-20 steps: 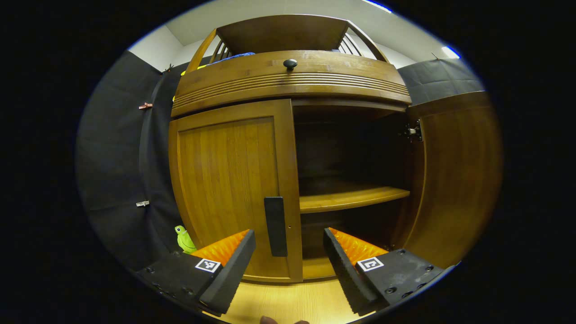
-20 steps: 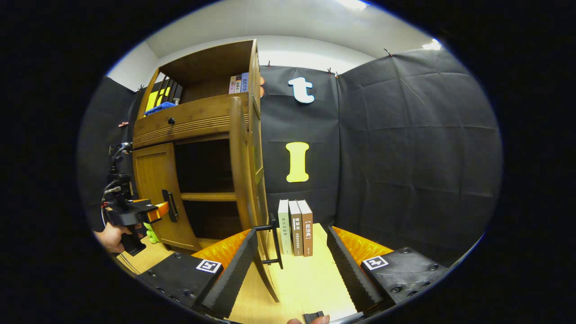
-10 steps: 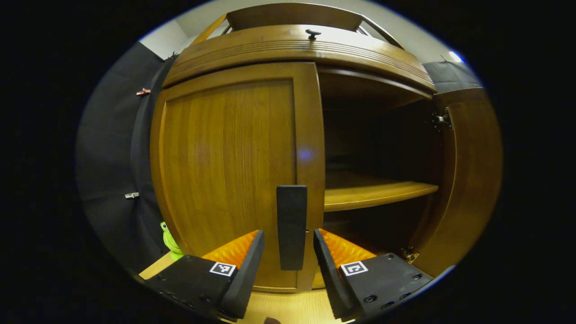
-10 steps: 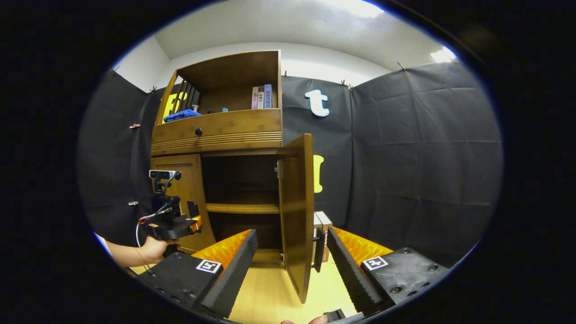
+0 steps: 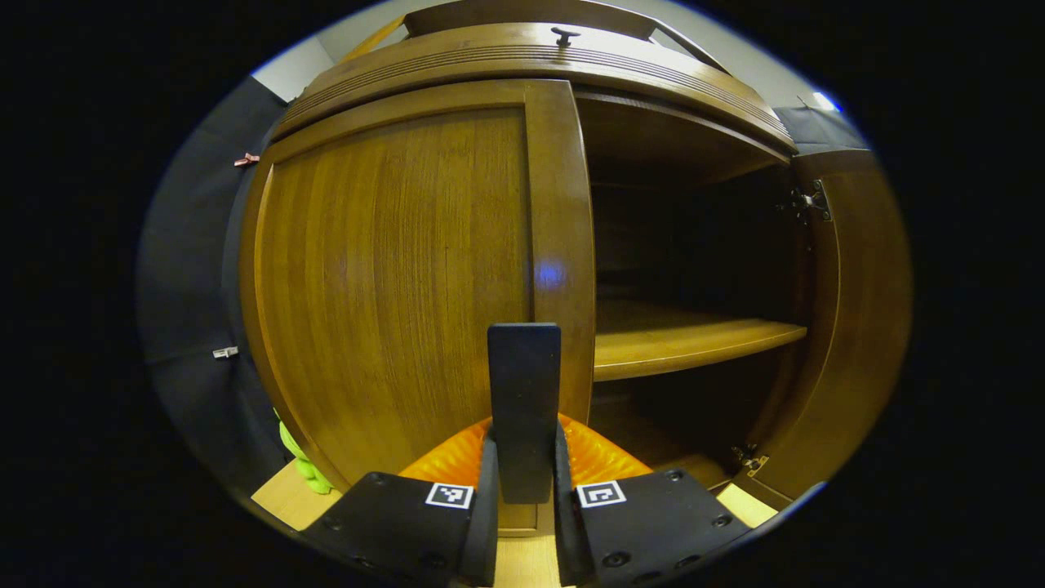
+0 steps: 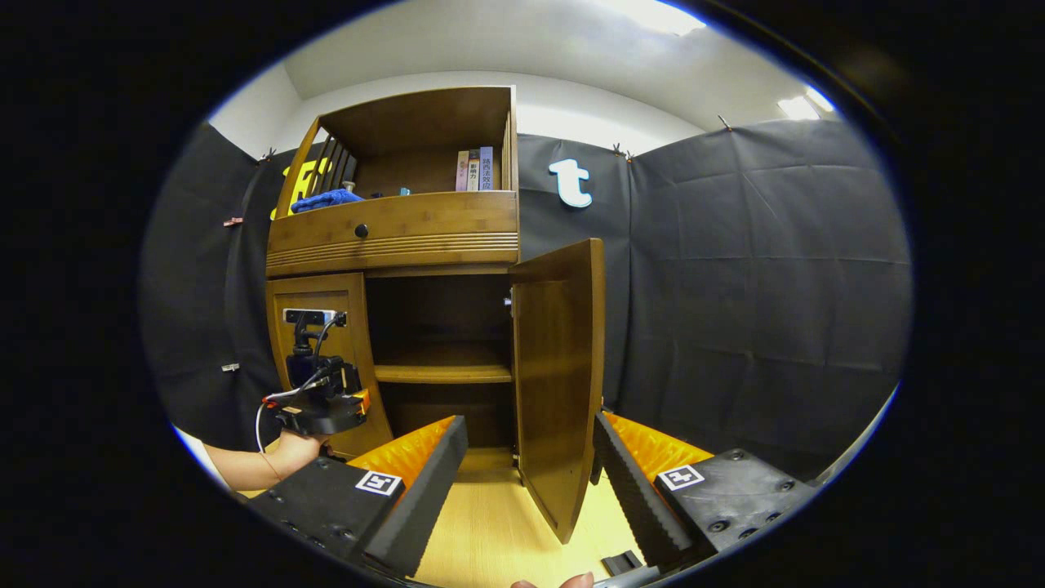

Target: Open the right door of the double-door shoe cabinet with the right hand, and open the left door with the left hand.

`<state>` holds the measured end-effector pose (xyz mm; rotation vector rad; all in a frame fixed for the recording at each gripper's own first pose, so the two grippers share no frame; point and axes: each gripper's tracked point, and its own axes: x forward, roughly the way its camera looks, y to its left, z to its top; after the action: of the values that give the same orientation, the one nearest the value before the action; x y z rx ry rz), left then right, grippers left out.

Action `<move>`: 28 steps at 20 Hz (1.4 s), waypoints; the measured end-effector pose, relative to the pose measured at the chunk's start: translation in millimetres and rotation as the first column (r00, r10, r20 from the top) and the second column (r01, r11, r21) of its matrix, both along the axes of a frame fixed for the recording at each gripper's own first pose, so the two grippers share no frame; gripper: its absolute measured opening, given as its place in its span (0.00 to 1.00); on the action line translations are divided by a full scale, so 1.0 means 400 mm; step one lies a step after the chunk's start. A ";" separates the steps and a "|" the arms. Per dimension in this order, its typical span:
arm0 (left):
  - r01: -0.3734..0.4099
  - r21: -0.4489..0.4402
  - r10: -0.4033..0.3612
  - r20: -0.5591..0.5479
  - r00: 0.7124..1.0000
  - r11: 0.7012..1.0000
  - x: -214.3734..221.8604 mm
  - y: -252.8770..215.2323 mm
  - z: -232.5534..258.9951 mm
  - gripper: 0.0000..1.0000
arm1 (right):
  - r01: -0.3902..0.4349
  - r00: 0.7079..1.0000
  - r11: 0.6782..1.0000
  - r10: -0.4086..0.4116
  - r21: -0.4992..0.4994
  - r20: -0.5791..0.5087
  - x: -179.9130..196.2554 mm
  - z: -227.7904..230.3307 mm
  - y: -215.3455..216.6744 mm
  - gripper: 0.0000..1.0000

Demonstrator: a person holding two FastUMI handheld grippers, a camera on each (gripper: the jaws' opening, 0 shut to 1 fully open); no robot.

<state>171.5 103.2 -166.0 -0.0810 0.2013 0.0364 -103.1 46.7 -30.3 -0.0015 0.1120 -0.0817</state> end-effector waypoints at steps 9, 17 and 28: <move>0.086 0.010 -0.086 0.004 0.996 0.996 -0.212 0.040 0.013 0.28 | -0.019 1.000 0.999 0.019 0.027 -0.007 0.011 -0.032 0.074 0.98; 0.092 0.007 -0.092 0.001 0.996 0.996 -0.396 0.144 0.012 0.26 | -0.066 0.998 0.997 0.067 0.044 -0.008 0.049 -0.049 0.139 0.98; 0.052 0.037 -0.052 -0.011 0.999 0.998 -0.525 0.294 0.003 0.22 | -0.126 0.992 0.991 0.126 0.039 -0.007 0.082 -0.066 0.217 0.98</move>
<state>-38.5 220.7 -164.8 -0.0388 0.2125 -0.0111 -70.1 133.3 -56.5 0.0295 0.1223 0.0467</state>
